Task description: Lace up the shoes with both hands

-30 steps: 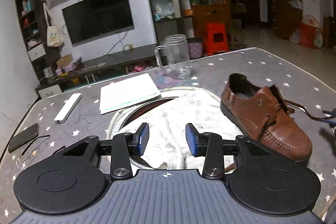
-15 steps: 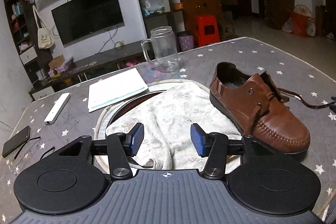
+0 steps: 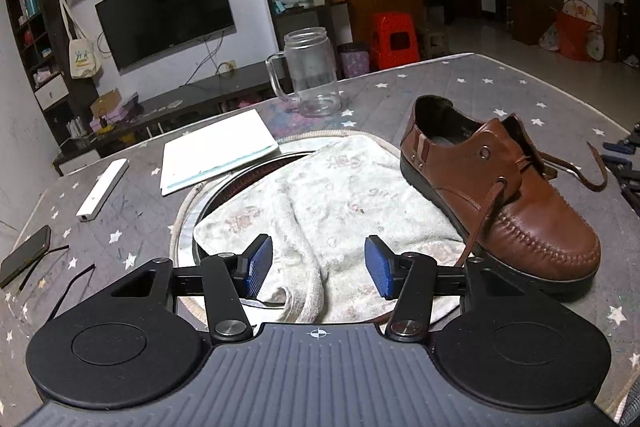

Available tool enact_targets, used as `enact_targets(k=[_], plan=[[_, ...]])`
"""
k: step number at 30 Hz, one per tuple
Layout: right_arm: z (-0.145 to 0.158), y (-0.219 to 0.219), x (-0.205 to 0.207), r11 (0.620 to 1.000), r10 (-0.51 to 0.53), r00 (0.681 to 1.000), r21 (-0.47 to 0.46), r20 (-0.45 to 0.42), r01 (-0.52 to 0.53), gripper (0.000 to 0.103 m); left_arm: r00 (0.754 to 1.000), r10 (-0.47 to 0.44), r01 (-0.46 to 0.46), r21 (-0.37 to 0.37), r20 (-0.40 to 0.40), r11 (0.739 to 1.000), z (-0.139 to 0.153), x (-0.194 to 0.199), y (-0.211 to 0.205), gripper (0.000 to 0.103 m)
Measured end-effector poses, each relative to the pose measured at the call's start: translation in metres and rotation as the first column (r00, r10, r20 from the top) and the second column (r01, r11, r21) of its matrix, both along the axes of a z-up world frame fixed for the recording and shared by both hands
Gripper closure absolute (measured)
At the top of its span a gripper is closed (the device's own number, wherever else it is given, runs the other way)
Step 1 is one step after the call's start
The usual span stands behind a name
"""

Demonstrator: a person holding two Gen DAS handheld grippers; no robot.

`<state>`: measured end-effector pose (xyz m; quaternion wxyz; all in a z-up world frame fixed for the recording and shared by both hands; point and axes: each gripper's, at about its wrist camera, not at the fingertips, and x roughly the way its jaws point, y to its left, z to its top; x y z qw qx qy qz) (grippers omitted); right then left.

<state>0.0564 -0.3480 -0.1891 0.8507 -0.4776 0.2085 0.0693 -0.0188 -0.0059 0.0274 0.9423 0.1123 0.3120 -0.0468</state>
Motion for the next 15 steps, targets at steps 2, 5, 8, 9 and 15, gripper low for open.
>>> enact_targets(k=[2, 5, 8, 9, 15], plan=[[0.001, 0.002, 0.008, 1.000, 0.006, 1.000, 0.004, -0.003, -0.006, 0.092, 1.000, 0.005, -0.005, 0.000, -0.007, 1.000, -0.002, 0.001, 0.001, 0.051], [0.002, 0.008, 0.017, 1.000, 0.024, 1.000, 0.020, -0.007, -0.023, 0.092, 1.000, 0.009, -0.009, 0.001, -0.016, 1.000, -0.004, 0.003, 0.002, 0.050], [0.008, 0.012, 0.023, 0.998, 0.032, 0.999, 0.054, -0.010, -0.031, 0.092, 1.000, 0.011, -0.011, 0.003, -0.022, 1.000, -0.006, 0.004, 0.003, 0.050], [0.011, 0.014, 0.024, 0.997, 0.033, 0.999, 0.075, -0.011, -0.032, 0.092, 1.000, 0.010, -0.010, 0.003, -0.021, 1.000, -0.006, 0.004, 0.003, 0.050], [0.032, 0.013, 0.019, 0.982, 0.028, 1.000, 0.188, -0.015, -0.024, 0.092, 1.000, 0.008, -0.008, 0.000, -0.020, 1.000, -0.006, 0.008, 0.004, 0.050]])
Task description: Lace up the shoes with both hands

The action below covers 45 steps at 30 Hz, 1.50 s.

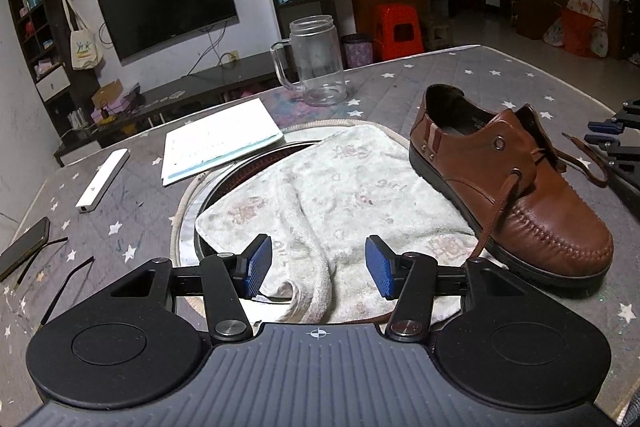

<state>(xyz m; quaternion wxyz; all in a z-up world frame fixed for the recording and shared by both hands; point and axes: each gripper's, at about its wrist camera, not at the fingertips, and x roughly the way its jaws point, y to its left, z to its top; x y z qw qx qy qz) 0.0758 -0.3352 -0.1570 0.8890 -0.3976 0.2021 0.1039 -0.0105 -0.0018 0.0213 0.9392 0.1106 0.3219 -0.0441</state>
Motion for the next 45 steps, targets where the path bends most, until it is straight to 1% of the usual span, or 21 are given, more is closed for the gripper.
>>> enact_targets(k=[3, 4, 7, 11, 14, 16, 25, 27, 36, 37, 39, 41, 44, 45], plan=[[0.007, -0.009, 0.003, 0.995, -0.034, 0.998, 0.096, -0.052, 0.039, 0.092, 1.000, -0.009, 0.009, -0.002, -0.003, 1.000, -0.002, 0.001, -0.001, 0.050], [0.009, -0.011, 0.004, 0.992, -0.040, 0.997, 0.113, -0.063, 0.047, 0.092, 1.000, -0.013, 0.013, -0.003, -0.004, 1.000, -0.003, 0.002, -0.002, 0.050], [0.017, -0.020, 0.012, 0.973, -0.062, 0.989, 0.211, -0.132, 0.089, 0.092, 1.000, -0.021, 0.021, -0.001, -0.010, 1.000, -0.005, 0.003, -0.003, 0.049], [0.025, -0.027, 0.015, 0.943, -0.073, 0.981, 0.306, -0.179, 0.126, 0.092, 1.000, -0.022, 0.022, 0.000, -0.011, 1.000, -0.007, 0.004, -0.003, 0.049], [0.037, -0.030, 0.013, 0.918, -0.094, 0.979, 0.363, -0.182, 0.156, 0.092, 1.000, -0.019, 0.019, -0.001, -0.013, 1.000, -0.008, 0.004, -0.001, 0.049], [0.040, -0.031, 0.011, 0.911, -0.093, 0.978, 0.381, -0.188, 0.160, 0.092, 1.000, -0.014, 0.014, 0.000, -0.015, 1.000, -0.009, 0.004, 0.000, 0.048], [0.034, -0.034, 0.016, 0.878, -0.082, 0.962, 0.438, -0.261, 0.194, 0.092, 1.000, -0.017, 0.016, -0.005, -0.022, 1.000, -0.011, 0.004, 0.000, 0.048], [0.035, -0.035, 0.018, 0.865, -0.087, 0.958, 0.456, -0.272, 0.208, 0.092, 1.000, -0.019, 0.018, -0.004, -0.024, 1.000, -0.012, 0.005, -0.001, 0.047], [0.035, -0.038, 0.023, 0.826, -0.092, 0.951, 0.511, -0.295, 0.238, 0.092, 0.999, -0.050, 0.050, -0.007, -0.021, 0.999, -0.012, 0.006, -0.011, 0.045], [0.035, -0.037, 0.023, 0.826, -0.095, 0.951, 0.510, -0.295, 0.241, 0.094, 0.998, -0.055, 0.055, -0.007, -0.018, 0.998, -0.011, 0.006, -0.013, 0.045], [0.035, -0.035, 0.023, 0.824, -0.090, 0.950, 0.514, -0.297, 0.239, 0.101, 0.998, -0.066, 0.065, -0.007, -0.010, 0.998, -0.009, 0.006, -0.017, 0.045], [0.034, -0.032, 0.022, 0.830, -0.090, 0.953, 0.507, -0.288, 0.232, 0.101, 0.997, -0.079, 0.079, -0.007, -0.002, 0.997, -0.005, 0.007, -0.022, 0.044], [0.035, -0.033, 0.017, 0.822, -0.065, 0.958, 0.529, -0.279, 0.210, 0.102, 0.995, -0.101, 0.101, -0.014, 0.008, 0.995, 0.001, 0.009, -0.029, 0.044], [0.037, -0.031, 0.013, 0.831, -0.054, 0.965, 0.524, -0.257, 0.186, 0.102, 0.993, -0.115, 0.115, -0.018, 0.011, 0.993, 0.004, 0.010, -0.033, 0.044]])
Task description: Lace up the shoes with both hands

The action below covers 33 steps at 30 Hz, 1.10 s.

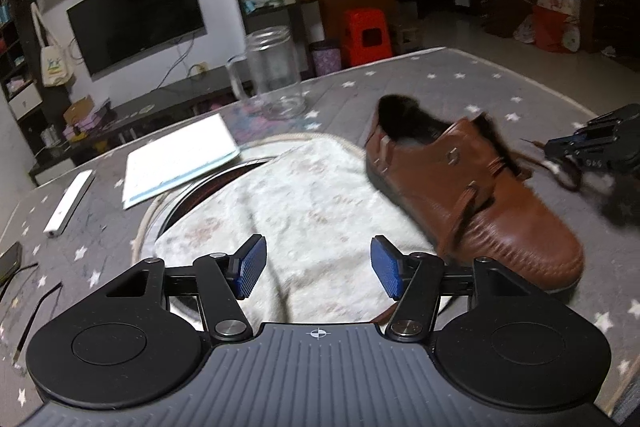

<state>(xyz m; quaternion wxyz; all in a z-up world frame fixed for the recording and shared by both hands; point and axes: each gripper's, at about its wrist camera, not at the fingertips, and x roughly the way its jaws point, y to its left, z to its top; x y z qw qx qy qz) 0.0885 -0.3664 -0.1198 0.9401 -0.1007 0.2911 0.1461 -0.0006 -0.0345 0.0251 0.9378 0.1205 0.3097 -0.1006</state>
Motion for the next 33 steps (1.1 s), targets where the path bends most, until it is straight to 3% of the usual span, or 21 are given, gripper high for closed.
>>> enact_targets(k=[7, 13, 22, 28, 30, 33], plan=[[0.024, 0.019, -0.032, 0.979, 0.159, 0.975, -0.152, 0.156, -0.136, 0.102, 0.998, -0.065, 0.064, -0.071, -0.002, 0.995, 0.018, 0.016, -0.026, 0.044], [0.042, 0.039, -0.056, 0.922, 0.338, 0.915, -0.275, 0.222, -0.274, 0.102, 0.993, -0.108, 0.099, -0.165, -0.047, 0.981, 0.027, 0.036, -0.049, 0.044], [0.050, 0.057, -0.067, 0.862, 0.456, 0.851, -0.366, 0.261, -0.350, 0.102, 0.982, -0.055, 0.005, -0.268, -0.181, 0.963, 0.023, 0.074, -0.065, 0.044], [0.053, 0.068, -0.071, 0.824, 0.523, 0.809, -0.403, 0.267, -0.399, 0.102, 0.969, -0.044, -0.027, -0.283, -0.244, 0.959, 0.021, 0.089, -0.067, 0.051], [0.054, 0.072, -0.072, 0.813, 0.541, 0.796, -0.411, 0.270, -0.413, 0.102, 0.966, -0.041, -0.035, -0.286, -0.257, 0.958, 0.019, 0.091, -0.065, 0.063], [0.055, 0.068, -0.080, 0.797, 0.564, 0.780, -0.426, 0.271, -0.429, 0.102, 0.960, -0.038, -0.053, -0.311, -0.279, 0.949, 0.015, 0.094, -0.057, 0.070]])
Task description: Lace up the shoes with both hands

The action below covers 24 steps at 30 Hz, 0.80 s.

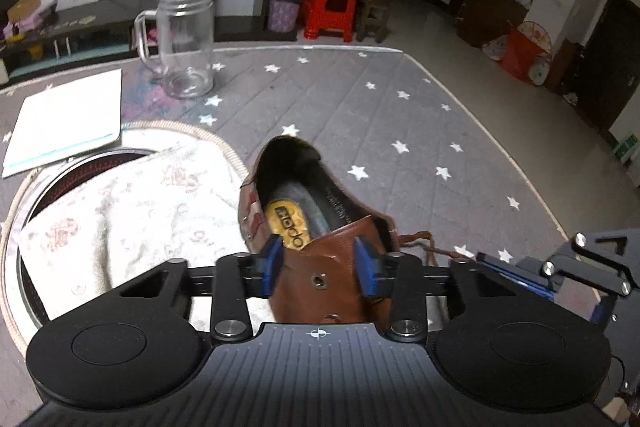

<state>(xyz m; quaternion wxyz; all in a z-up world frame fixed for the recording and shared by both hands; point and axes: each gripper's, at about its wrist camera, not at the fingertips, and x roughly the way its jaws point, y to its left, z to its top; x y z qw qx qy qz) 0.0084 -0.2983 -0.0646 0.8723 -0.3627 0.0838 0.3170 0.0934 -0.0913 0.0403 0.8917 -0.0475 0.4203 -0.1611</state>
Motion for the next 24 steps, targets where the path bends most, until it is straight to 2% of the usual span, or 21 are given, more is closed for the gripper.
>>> enact_targets(k=[3, 8, 11, 17, 24], plan=[[-0.002, 0.003, -0.004, 0.999, 0.030, 1.000, -0.015, 0.010, -0.030, 0.102, 1.000, -0.002, 0.001, -0.053, -0.009, 0.999, -0.002, -0.001, 0.008, 0.072], [-0.001, 0.011, -0.009, 0.998, 0.067, 0.997, -0.020, 0.022, -0.067, 0.102, 1.000, -0.007, 0.007, -0.075, 0.001, 0.997, -0.001, -0.004, 0.015, 0.076], [-0.001, 0.018, -0.010, 0.995, 0.093, 0.995, -0.030, 0.028, -0.092, 0.102, 1.000, -0.002, 0.003, -0.114, 0.014, 0.994, -0.003, -0.009, 0.024, 0.078], [-0.002, 0.031, -0.008, 0.989, 0.138, 0.990, -0.052, 0.038, -0.136, 0.102, 1.000, 0.024, -0.019, -0.221, 0.020, 0.975, -0.011, -0.016, 0.049, 0.079], [-0.004, 0.036, -0.004, 0.981, 0.177, 0.983, -0.087, 0.039, -0.174, 0.102, 1.000, 0.023, -0.017, -0.274, 0.019, 0.962, -0.015, -0.015, 0.060, 0.079]])
